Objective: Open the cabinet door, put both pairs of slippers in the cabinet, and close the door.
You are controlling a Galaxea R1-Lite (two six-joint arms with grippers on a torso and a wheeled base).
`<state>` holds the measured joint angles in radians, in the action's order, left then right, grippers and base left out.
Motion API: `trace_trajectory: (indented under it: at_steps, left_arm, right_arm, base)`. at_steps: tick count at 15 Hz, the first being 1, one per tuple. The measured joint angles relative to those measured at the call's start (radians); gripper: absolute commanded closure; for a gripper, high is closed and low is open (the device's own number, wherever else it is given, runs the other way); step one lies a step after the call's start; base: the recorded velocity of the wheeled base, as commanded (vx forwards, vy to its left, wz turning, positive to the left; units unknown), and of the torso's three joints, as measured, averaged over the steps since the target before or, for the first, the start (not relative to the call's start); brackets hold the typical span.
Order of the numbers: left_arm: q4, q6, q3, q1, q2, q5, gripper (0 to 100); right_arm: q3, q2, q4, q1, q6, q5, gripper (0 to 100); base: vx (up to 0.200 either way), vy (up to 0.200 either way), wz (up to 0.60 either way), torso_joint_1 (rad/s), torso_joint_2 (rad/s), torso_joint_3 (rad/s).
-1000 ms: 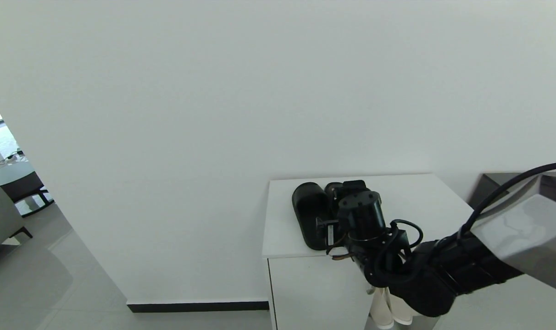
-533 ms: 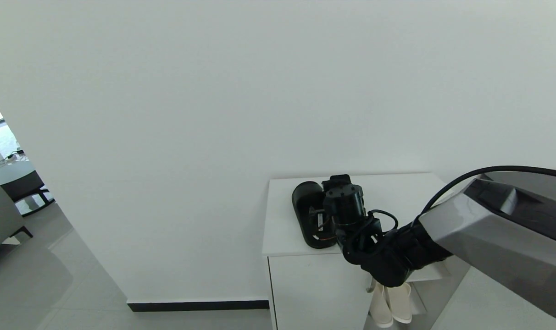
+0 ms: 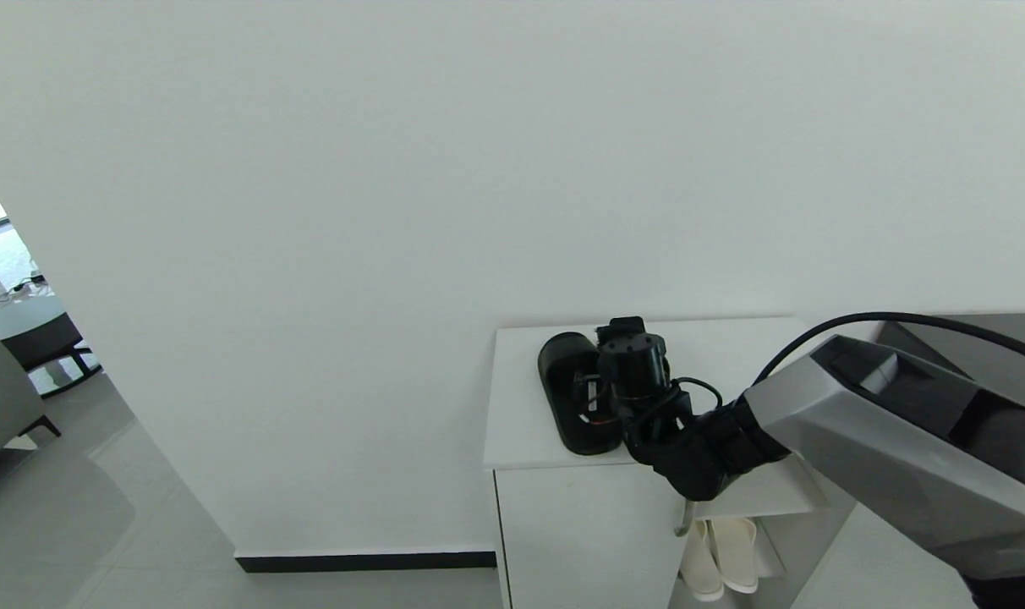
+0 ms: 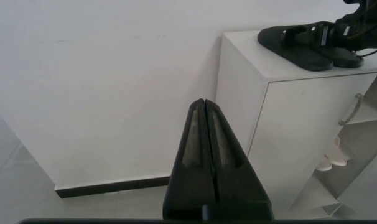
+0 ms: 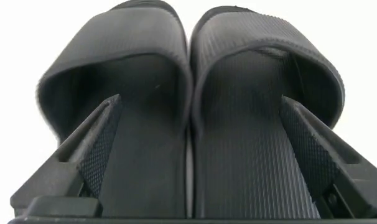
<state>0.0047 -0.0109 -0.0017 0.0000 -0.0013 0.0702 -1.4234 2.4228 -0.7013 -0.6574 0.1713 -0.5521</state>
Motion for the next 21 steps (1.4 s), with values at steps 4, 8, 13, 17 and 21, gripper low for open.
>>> trace_trajectory:
  at_steps: [4,8,13,17,21]
  left_arm:
    - [0.0,0.0,0.0,0.0,0.0,-0.008,100]
    - [0.0,0.0,0.0,0.0,0.0,-0.026,100]
    - [0.0,0.0,0.0,0.0,0.0,-0.026,100]
    - [0.0,0.0,0.0,0.0,0.0,-0.026,100]
    - [0.0,0.0,0.0,0.0,0.0,-0.026,100]
  right_arm:
    - [-0.096,0.057,0.041,0.028,-0.005,0.0,100]
    - [-0.131,0.079,0.043,0.034,-0.003,0.001,100]
    - [-0.01,-0.03,0.028,0.015,0.035,0.094,100]
    - [0.335,-0.267,-0.019,-0.036,0.05,0.243,100]
    - [0.651,-0.526,-0.073,-0.117,0.054,0.346,100]
  base:
    - [0.0,0.0,0.0,0.0,0.0,0.0]
    - [0.0,0.0,0.0,0.0,0.0,0.0]
    - [0.0,0.0,0.0,0.0,0.0,0.0]
    - [0.0,0.0,0.0,0.0,0.0,0.0]
    - [0.0,0.0,0.0,0.0,0.0,0.0]
